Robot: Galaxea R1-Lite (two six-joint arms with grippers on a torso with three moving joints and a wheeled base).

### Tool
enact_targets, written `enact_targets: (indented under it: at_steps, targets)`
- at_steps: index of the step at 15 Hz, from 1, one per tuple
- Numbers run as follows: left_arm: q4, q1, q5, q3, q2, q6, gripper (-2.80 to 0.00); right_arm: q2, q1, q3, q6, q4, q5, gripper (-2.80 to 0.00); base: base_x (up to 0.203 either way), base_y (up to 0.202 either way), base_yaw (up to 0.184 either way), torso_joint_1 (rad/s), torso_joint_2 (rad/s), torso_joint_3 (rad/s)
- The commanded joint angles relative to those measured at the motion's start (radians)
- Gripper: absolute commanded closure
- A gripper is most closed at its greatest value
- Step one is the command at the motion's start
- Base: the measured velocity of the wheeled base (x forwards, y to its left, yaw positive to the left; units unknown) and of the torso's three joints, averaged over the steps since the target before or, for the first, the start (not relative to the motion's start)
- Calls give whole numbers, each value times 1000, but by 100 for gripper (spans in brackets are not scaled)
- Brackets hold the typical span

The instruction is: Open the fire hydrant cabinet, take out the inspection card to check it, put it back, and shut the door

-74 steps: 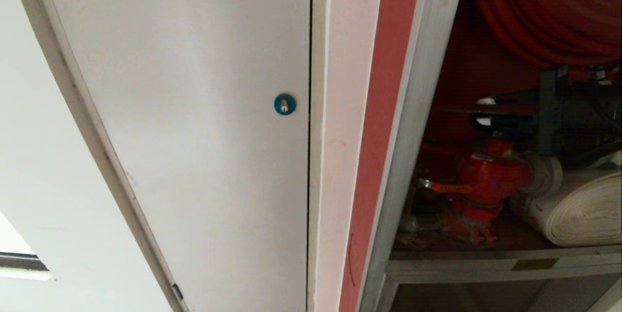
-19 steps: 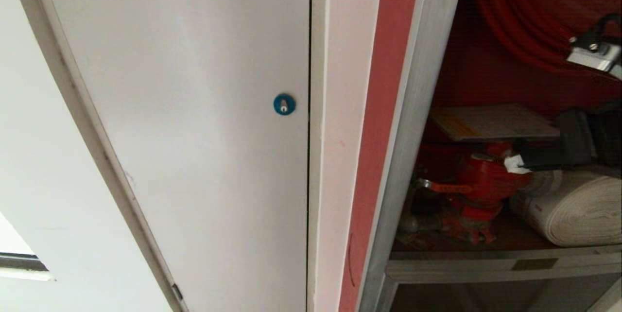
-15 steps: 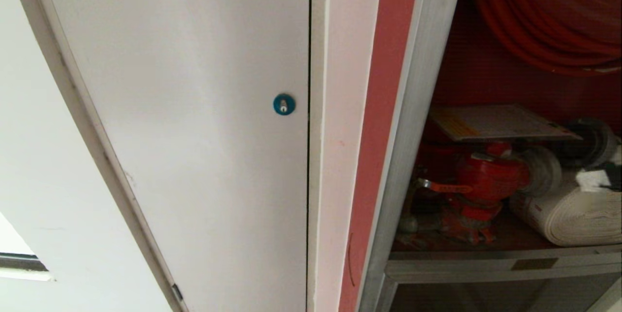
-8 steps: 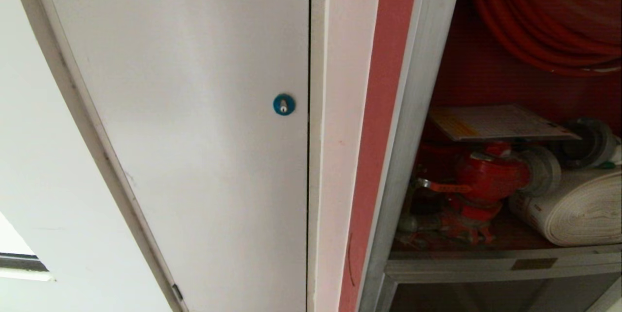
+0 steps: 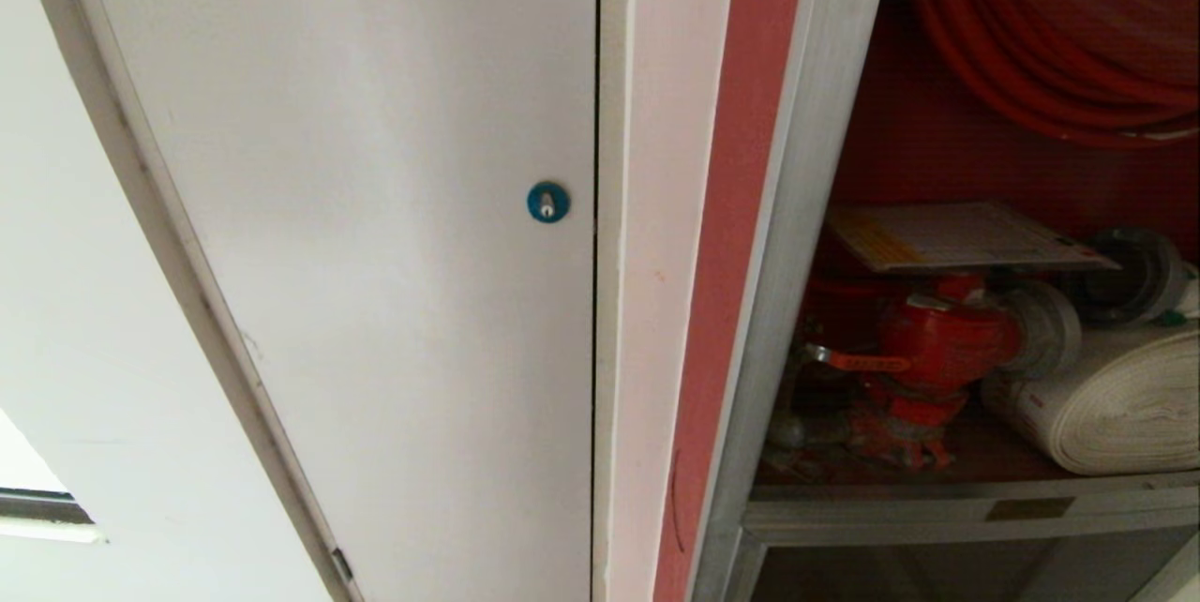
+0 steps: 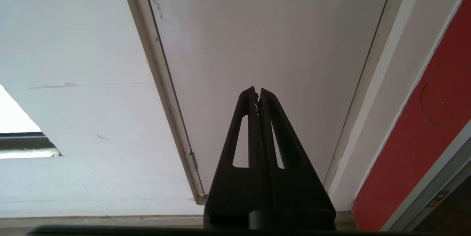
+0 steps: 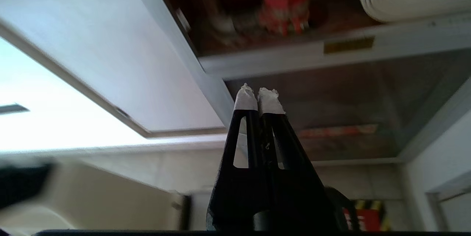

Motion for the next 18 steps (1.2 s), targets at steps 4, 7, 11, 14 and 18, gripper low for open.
enact_targets:
  at_steps: [4, 7, 11, 14, 18]
  targets:
    - [-1, -1, 0, 2, 1, 0, 0, -194, -23, 284, -78, -173, 3, 0, 0, 0, 0, 0, 0, 0]
    - [-1, 1, 0, 2, 1, 1, 0, -307, -41, 498, -142, -399, -1, 0, 0, 0, 0, 0, 0, 0]
    - [-1, -1, 0, 2, 1, 1, 0, -401, -46, 775, -244, -699, -41, 0, 0, 0, 0, 0, 0, 0]
    - [-1, 0, 0, 2, 1, 1, 0, -406, -46, 936, -273, -933, -58, 0, 0, 0, 0, 0, 0, 0]
    - [-1, 1, 0, 2, 1, 1, 0, -407, -46, 1119, -347, -1160, -56, 0, 0, 0, 0, 0, 0, 0]
